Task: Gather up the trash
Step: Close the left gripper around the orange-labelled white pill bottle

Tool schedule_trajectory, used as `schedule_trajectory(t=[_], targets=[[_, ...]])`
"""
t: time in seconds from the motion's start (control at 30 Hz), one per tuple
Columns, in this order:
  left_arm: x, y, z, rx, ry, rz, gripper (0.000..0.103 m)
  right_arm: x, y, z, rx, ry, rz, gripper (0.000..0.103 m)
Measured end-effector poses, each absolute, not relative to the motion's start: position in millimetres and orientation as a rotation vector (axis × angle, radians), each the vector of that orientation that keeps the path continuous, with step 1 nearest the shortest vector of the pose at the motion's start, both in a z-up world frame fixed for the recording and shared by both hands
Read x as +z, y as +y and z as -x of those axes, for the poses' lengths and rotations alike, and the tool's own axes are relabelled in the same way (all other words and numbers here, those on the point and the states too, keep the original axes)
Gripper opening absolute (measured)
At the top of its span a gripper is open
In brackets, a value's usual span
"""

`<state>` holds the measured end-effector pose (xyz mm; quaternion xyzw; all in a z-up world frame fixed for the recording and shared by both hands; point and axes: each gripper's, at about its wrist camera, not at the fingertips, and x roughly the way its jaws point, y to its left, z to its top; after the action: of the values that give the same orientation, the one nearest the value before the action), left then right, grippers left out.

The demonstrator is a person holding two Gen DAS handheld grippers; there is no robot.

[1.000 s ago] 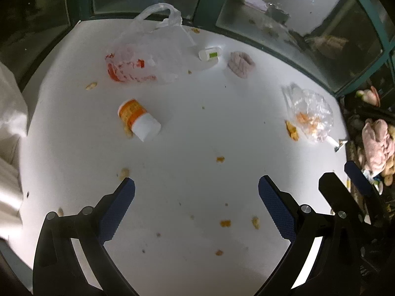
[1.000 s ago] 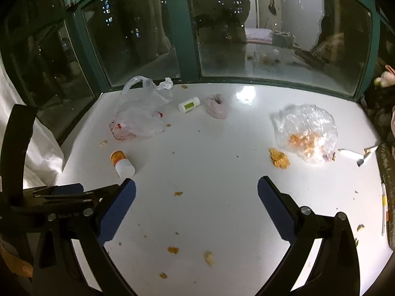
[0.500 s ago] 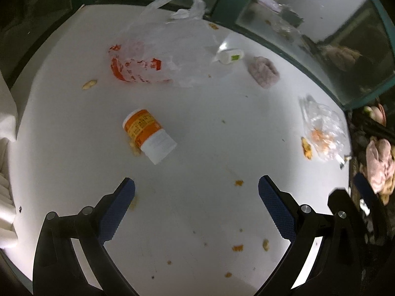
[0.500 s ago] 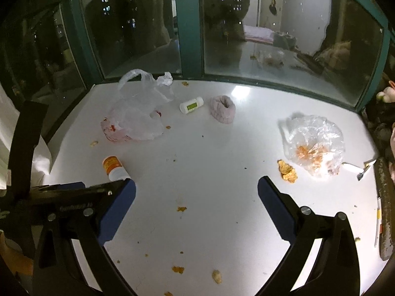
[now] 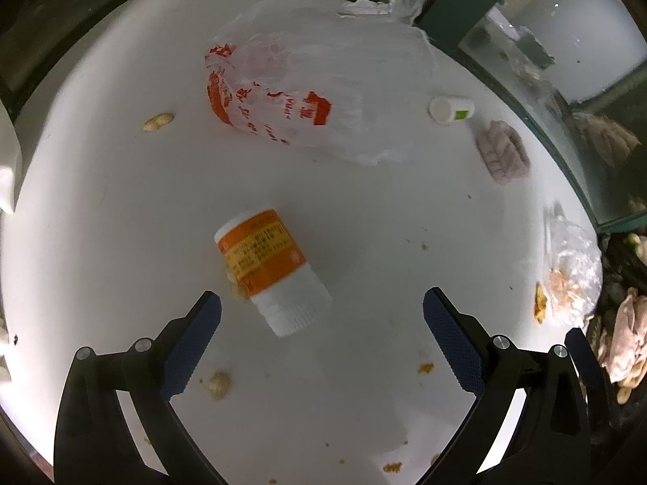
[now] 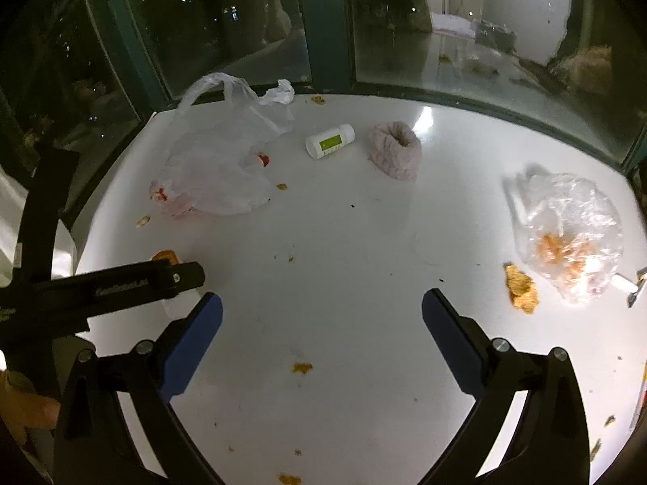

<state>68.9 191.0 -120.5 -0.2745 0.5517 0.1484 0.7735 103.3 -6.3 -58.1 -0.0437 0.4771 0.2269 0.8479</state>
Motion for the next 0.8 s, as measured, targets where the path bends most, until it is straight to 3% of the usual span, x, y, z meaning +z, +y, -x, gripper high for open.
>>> schedule_trajectory(t=[0.6,0.7,0.77,0.8], targets=[[-160.7,188.1,-95.7,0.352,1.283,0.502,0.093,-96.1,-4.5,-132.0,0.463,1.07,0.001,0.096],[-156.5,182.3,-96.5,0.347,1.257,0.455,0.068,-97.4,-4.7,-135.3,0.459,1.069,0.002,0.096],[-153.8,179.8,-95.7,0.348,1.245,0.429,0.042,-98.2,-5.9,-136.2,0.454,1.07,-0.002,0.096],[-153.8,179.8,-95.8,0.344,1.246,0.427,0.041,-98.2,-5.8,-135.9,0.452,1.071,-0.005,0.096]])
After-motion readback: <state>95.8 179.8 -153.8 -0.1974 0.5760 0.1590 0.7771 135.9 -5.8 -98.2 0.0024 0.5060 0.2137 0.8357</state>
